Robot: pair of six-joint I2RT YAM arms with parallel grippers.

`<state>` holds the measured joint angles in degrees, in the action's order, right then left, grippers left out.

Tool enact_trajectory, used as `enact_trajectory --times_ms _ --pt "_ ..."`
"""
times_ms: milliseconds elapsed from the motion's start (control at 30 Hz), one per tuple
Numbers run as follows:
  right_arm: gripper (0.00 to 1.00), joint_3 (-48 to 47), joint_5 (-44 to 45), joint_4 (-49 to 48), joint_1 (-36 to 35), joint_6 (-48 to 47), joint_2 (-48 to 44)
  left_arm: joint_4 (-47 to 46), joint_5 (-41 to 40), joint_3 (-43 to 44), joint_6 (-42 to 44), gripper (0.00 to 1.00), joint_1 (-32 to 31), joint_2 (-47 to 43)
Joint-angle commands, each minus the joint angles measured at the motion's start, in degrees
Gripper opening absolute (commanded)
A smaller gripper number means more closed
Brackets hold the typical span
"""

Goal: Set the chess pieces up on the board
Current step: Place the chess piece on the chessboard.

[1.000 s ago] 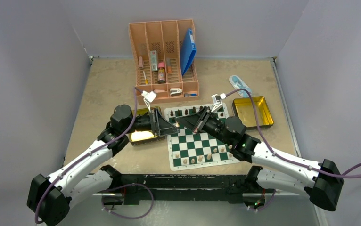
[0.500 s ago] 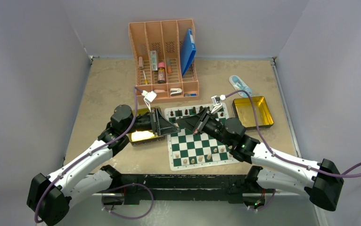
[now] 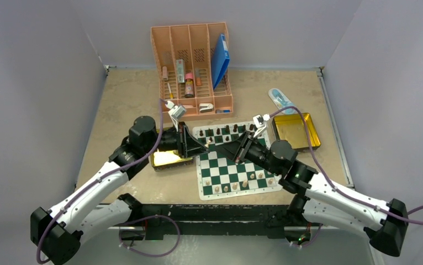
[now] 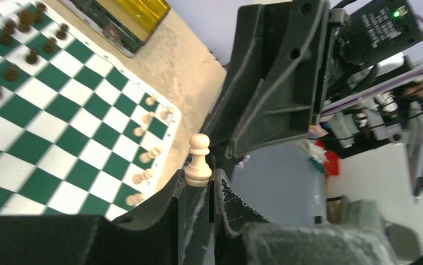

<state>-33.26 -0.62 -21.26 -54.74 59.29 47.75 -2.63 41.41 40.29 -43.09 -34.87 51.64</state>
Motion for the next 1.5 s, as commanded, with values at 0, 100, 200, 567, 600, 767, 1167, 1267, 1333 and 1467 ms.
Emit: enact_trajectory --times_ms 0,100,200,567,600,767,1167,1267,1333,1467 --pt "0.31 -7.6 -1.7 12.46 -0.12 -9.61 -3.95 12.41 -1.04 8.87 19.72 0.0 0.36 1.77" --pt "0.32 -11.34 -2.59 18.62 -0.17 -12.88 -4.53 16.96 -0.13 11.79 27.25 0.0 0.34 2.86" --pt "0.35 -13.65 -5.54 20.94 -0.19 -14.77 -4.31 18.95 2.63 12.6 34.01 0.0 0.21 2.67" --pt "0.39 -16.01 -14.4 18.54 -0.15 -17.07 2.75 14.69 10.02 6.77 45.84 0.0 -0.18 -3.38" --pt "0.39 -15.66 -15.21 16.98 -0.19 -16.97 3.17 14.42 10.37 6.25 46.35 0.0 -0.14 -3.57" --pt "0.39 -15.09 -16.5 13.56 -0.17 -16.53 5.44 13.55 11.15 5.21 47.02 0.0 -0.26 -4.15" --pt "0.26 -14.3 -16.33 9.38 -0.19 -15.49 8.83 14.4 13.9 4.98 49.47 0.0 -0.89 -3.74" --pt "0.17 -14.06 -16.03 9.92 -0.19 -15.69 8.94 14.5 13.81 5.03 49.27 0.0 -0.89 -3.74" --pt "0.12 -13.76 -15.59 10.44 -0.15 -15.97 8.66 14.66 13.36 5.0 48.81 0.0 -0.92 -3.76" --pt "0.08 -13.34 -9.2 13.95 -0.19 -16.43 7.1 16.26 7.56 5.79 45.75 0.38 -0.96 -3.33"
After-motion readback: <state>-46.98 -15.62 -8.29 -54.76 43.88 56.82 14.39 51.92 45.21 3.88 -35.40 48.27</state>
